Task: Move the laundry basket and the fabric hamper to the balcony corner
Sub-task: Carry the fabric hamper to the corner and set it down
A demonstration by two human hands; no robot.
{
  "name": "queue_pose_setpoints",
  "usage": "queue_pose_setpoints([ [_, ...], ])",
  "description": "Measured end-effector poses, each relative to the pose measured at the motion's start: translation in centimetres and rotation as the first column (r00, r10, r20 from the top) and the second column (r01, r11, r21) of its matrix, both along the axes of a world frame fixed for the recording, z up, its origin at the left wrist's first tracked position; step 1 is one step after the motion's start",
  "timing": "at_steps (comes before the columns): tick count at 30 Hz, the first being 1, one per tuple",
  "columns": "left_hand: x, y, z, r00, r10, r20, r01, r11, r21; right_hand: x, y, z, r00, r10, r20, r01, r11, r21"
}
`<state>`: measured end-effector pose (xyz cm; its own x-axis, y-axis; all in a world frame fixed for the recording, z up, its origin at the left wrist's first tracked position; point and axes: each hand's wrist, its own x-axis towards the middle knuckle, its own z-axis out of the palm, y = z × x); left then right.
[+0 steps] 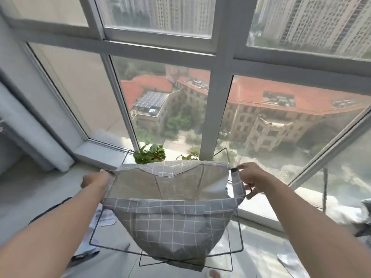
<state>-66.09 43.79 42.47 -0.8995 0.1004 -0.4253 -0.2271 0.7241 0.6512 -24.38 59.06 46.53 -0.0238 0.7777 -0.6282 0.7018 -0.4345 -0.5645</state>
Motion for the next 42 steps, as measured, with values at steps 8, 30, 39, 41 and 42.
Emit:
queue_pose_setpoints([
  [8,-2.7,-1.8,2.6,0.988,0.133,0.074,-0.144,0.973,0.178,-5.9,4.0,1.3,0.917,0.072,-0.391,-0.167,0.962,-0.215],
  [30,-9.3,-8.9,5.2,0.724,0.69,0.016,-0.655,0.681,0.328,-26.6,8.4,2.0,0.803,0.374,-0.463,-0.455,0.887,-0.074],
  [39,-19.1,-9.8,3.3,0.738,0.67,0.081,-0.653,0.68,0.334,-38.6,10.4,2.6,0.794,0.583,-0.173,-0.582,0.811,0.064],
  [41,-20.1,-10.4,2.5,0.634,0.763,0.125,-0.759,0.583,0.29,-41.1,9.8,3.0,0.777,0.606,-0.172,-0.604,0.794,0.07],
  [42,-20.3,-10.7,2.3,0.573,0.803,0.163,-0.807,0.518,0.282,-42.4,9.5,3.1,0.762,0.629,-0.153,-0.626,0.776,0.072],
])
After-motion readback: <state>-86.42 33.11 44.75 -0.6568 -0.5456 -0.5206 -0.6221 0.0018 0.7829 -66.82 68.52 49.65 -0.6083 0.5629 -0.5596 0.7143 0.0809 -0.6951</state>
